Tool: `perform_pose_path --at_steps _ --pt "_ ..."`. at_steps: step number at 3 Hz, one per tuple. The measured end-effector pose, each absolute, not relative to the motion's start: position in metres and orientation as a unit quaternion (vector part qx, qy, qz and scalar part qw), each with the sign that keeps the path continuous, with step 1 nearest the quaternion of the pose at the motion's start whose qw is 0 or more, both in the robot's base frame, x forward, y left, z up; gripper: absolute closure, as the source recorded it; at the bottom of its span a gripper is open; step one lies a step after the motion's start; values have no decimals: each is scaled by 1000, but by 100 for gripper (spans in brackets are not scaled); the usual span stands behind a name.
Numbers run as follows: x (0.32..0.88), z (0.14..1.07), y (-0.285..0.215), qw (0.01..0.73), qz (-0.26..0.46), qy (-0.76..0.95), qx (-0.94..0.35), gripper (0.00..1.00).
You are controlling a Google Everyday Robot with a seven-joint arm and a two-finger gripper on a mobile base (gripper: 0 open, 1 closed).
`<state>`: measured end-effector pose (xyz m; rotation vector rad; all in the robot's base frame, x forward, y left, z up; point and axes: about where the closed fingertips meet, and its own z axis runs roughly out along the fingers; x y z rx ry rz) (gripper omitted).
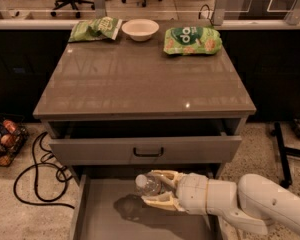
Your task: Pick water bottle from middle drawer and place on counter
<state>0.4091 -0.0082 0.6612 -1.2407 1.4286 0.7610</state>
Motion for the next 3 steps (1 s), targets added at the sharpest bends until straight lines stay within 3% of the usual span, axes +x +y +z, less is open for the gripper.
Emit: perform_pose_path --at_steps 3 --pt "410 702 -34 558 312 615 -462 100"
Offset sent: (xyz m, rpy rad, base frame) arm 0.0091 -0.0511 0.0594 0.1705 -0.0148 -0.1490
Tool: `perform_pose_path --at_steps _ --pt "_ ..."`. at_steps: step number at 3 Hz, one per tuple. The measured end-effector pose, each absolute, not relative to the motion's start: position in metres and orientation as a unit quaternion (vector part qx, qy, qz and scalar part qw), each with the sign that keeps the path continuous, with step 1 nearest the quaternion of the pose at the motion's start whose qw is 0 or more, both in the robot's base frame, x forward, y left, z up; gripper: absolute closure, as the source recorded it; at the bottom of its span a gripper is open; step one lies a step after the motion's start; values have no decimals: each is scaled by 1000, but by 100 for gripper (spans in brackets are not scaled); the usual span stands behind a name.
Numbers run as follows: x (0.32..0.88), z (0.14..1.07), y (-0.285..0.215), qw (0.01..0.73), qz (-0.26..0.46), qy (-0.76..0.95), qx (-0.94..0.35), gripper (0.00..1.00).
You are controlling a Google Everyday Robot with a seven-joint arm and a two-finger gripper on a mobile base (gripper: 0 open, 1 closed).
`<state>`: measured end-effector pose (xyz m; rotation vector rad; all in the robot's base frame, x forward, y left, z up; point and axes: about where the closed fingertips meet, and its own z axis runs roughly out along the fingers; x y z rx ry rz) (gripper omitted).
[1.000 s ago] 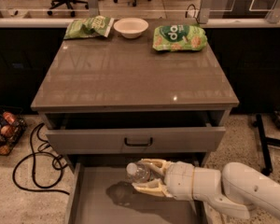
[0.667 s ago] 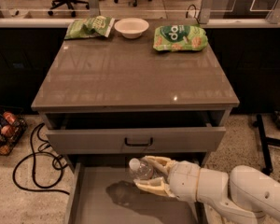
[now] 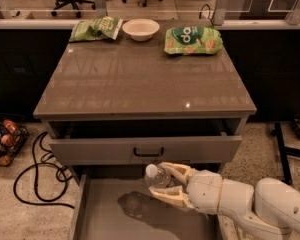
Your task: Pick water bottle from middle drawer and place on counter
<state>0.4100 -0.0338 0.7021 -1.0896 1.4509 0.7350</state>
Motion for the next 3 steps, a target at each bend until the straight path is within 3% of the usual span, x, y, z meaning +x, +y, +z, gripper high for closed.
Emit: perform_pose_path --at_steps 2,3 --pt "416 729 -25 554 289 658 -420 100" --pt "438 772 -34 579 234 697 -352 100"
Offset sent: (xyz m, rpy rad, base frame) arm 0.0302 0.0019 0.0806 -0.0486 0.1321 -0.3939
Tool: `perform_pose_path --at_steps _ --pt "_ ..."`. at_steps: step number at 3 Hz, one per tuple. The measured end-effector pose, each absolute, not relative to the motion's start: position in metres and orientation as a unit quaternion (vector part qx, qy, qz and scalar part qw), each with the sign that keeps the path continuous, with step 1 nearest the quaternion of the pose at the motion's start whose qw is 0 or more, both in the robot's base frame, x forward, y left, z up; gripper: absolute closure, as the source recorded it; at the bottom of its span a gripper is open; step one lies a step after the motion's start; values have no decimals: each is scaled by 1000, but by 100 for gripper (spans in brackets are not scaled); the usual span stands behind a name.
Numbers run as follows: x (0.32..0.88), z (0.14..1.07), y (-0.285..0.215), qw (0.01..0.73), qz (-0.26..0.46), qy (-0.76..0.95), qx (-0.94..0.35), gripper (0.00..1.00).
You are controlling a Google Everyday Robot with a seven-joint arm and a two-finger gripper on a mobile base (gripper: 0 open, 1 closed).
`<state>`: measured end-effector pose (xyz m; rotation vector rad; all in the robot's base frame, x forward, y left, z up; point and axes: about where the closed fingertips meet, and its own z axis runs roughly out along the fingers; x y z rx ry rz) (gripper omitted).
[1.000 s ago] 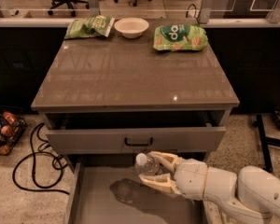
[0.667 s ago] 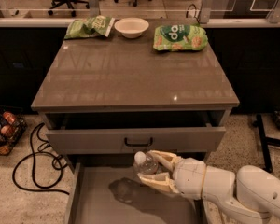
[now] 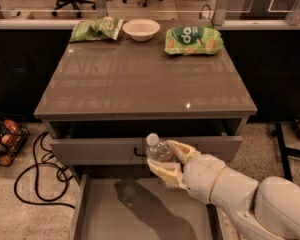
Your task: Pick water bottle from middle drawer and place on counter
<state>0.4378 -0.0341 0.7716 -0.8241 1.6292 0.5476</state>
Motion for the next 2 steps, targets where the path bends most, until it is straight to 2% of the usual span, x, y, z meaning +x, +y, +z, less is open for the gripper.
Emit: perform_pose_path --at_steps 2 --pt "485 829 -93 628 175 714 -254 100"
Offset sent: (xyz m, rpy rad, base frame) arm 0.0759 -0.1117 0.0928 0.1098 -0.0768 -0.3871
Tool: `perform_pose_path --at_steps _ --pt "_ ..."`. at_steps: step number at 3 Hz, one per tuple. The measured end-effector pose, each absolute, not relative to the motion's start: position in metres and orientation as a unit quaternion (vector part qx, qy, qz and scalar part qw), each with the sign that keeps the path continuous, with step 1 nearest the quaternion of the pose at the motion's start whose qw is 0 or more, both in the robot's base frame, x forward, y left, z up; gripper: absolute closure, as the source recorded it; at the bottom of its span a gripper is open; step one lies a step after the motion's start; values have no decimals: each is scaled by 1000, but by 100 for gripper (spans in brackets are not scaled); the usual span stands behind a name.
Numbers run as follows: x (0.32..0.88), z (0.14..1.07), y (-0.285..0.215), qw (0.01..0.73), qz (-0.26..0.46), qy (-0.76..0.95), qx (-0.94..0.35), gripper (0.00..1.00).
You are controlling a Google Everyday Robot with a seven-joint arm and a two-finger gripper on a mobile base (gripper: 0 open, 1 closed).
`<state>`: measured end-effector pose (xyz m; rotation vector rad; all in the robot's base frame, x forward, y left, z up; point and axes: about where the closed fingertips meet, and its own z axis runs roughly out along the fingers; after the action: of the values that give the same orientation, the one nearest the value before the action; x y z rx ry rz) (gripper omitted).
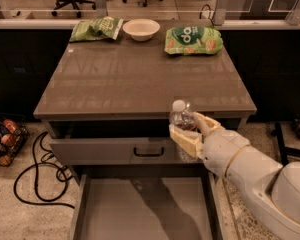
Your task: Pick water bottle from middle drawer and place on counter
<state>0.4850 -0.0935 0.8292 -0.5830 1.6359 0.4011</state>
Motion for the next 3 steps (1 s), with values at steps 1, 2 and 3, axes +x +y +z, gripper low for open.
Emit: perform_pose_path --at_steps 1,2,3 --pt "498 876 -118 659 148 701 -230 100" --pt "498 876 -118 659 148 701 -230 100" --pt "497 892 -106 666 172 693 -216 100"
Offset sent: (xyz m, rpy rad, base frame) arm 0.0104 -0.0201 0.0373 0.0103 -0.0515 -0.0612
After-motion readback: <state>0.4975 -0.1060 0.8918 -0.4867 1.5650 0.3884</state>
